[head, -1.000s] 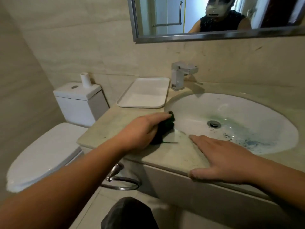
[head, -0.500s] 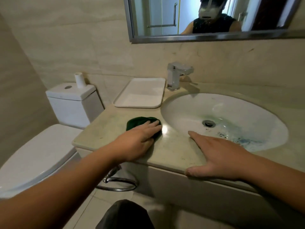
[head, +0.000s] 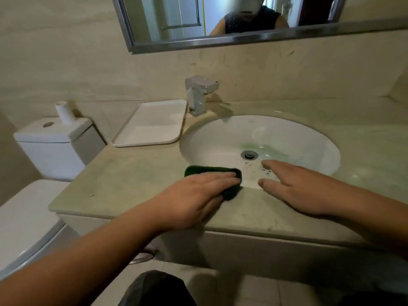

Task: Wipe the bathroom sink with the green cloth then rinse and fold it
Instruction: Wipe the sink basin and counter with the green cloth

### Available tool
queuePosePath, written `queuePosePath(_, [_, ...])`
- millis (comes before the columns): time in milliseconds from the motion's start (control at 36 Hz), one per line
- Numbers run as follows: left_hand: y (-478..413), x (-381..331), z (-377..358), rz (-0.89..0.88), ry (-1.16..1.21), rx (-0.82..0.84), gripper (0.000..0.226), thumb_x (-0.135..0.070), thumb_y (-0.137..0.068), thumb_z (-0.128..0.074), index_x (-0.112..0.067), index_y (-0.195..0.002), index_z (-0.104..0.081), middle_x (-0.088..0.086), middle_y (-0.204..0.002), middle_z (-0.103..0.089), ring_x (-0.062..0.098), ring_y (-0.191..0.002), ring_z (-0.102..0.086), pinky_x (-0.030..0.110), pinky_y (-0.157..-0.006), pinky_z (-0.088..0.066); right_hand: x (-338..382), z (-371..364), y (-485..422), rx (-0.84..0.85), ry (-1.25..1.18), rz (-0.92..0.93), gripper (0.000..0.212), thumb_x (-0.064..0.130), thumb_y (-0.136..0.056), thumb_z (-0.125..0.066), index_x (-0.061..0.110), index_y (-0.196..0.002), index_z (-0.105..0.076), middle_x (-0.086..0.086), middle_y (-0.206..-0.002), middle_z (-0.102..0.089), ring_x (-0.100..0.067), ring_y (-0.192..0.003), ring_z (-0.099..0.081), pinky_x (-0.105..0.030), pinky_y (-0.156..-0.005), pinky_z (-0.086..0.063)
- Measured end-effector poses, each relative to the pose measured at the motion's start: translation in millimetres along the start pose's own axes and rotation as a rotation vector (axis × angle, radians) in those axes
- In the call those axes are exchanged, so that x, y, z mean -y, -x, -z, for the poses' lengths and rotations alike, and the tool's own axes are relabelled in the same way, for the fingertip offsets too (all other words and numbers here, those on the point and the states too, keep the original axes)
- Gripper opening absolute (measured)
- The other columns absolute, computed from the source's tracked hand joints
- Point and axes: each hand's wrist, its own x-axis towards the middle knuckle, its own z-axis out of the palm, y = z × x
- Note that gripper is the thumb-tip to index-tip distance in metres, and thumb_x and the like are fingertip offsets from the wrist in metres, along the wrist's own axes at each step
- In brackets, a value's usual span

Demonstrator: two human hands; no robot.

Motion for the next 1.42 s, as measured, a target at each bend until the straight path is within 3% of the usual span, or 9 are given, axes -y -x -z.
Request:
queuePosePath(83, [-51,29,6,0.36,-0.029,0.051,0.036,-0.027,-0.112,-0.042,-0.028,-0.145,-0.057,0.003,-0.14,-0.066,0.026,-0.125,-0.063,0.037,-0.105,-0.048,-4,2,-4,-0.029,-0.036,0.006,0.057,0.048,-0.108,-0.036,0.029,-0.161,-0.026,0.002,-0.167,-0.032,-0.018,-0.15,-0.035,-0.033,-0.12,-0.028])
queuePosePath(167, [-70,16,12,0.432,0.121,-0.034,0.035,-0.026,-0.114,-0.038,-0.029,-0.144,-0.055,0.001,-0.131,-0.065,0.018,-0.106,-0.068,0.037,-0.095,-0.056,-15,13,-5,-0.1,-0.043,0.007,0.049,0.036,-0.109,-0.036,0.025,-0.157,-0.033,-0.002,-0.162,-0.041,-0.019,-0.145,-0.041,-0.034,-0.117,-0.034])
queuePosePath(361, [-65,-83,-20,-0.23,-0.08,0.092,0.046,-0.04,-0.109,-0.045,-0.035,-0.154,-0.042,-0.003,-0.15,-0.047,0.017,-0.126,-0.046,0.035,-0.108,-0.037,-58,28,-11,-0.241,-0.127,-0.078,0.047,0.029,-0.108,-0.037,0.02,-0.154,-0.04,-0.003,-0.159,-0.046,-0.021,-0.141,-0.045,-0.032,-0.109,-0.036])
queuePosePath(528, [-107,2,-7,0.275,-0.069,0.201,0.033,-0.03,-0.109,-0.047,-0.027,-0.14,-0.057,0.003,-0.124,-0.061,0.027,-0.114,-0.06,0.043,-0.101,-0.05,-60,23,-3,-0.179,-0.131,-0.071,0.041,0.03,-0.109,-0.038,0.021,-0.148,-0.048,-0.003,-0.151,-0.053,-0.021,-0.134,-0.05,-0.03,-0.105,-0.038])
queuePosePath(639, [-45,31,34,0.403,0.043,-0.054,0.039,-0.03,-0.111,-0.042,-0.027,-0.149,-0.052,-0.004,-0.136,-0.056,0.016,-0.123,-0.054,0.038,-0.108,-0.046,-33,27,4,-0.089,-0.064,0.063,0.04,0.038,-0.108,-0.04,0.031,-0.145,-0.052,0.007,-0.15,-0.054,-0.013,-0.132,-0.05,-0.027,-0.102,-0.038])
queuePosePath(917, [166,99,64,0.823,-0.042,-0.37,0.04,-0.022,-0.111,-0.044,-0.023,-0.15,-0.052,0.006,-0.136,-0.059,0.018,-0.12,-0.052,0.038,-0.103,-0.042,56,-9,-8,0.197,0.24,0.369,0.098,0.091,-0.082,-0.038,0.045,-0.16,0.001,0.017,-0.17,-0.009,-0.004,-0.147,-0.027,-0.021,-0.114,-0.024])
queuePosePath(1083, [178,104,37,0.621,-0.031,-0.063,0.052,-0.044,-0.112,-0.04,-0.032,-0.163,-0.04,-0.01,-0.169,-0.035,0.014,-0.158,-0.028,0.039,-0.129,-0.025,76,-32,-19,0.172,0.303,0.419,0.116,0.095,-0.076,-0.039,0.036,-0.16,0.015,0.016,-0.17,0.008,-0.009,-0.148,-0.026,-0.021,-0.112,-0.026])
queuePosePath(1306, [78,75,28,0.384,0.005,0.119,0.06,-0.047,-0.113,-0.034,-0.037,-0.169,-0.017,-0.015,-0.177,-0.01,0.007,-0.163,0.001,0.036,-0.134,-0.006,78,-31,-20,0.173,0.263,0.398,0.118,0.094,-0.076,-0.044,0.035,-0.162,0.011,0.014,-0.171,0.005,-0.011,-0.151,-0.021,-0.027,-0.12,-0.024])
queuePosePath(1417, [15,44,13,0.248,0.007,0.099,0.057,-0.036,-0.113,-0.039,-0.033,-0.168,-0.023,-0.01,-0.175,-0.022,0.011,-0.163,-0.01,0.032,-0.133,-0.01,71,-26,-20,0.125,0.202,0.406,0.11,0.093,-0.076,-0.047,0.036,-0.162,-0.007,0.013,-0.169,-0.016,-0.009,-0.148,-0.029,-0.028,-0.118,-0.03])
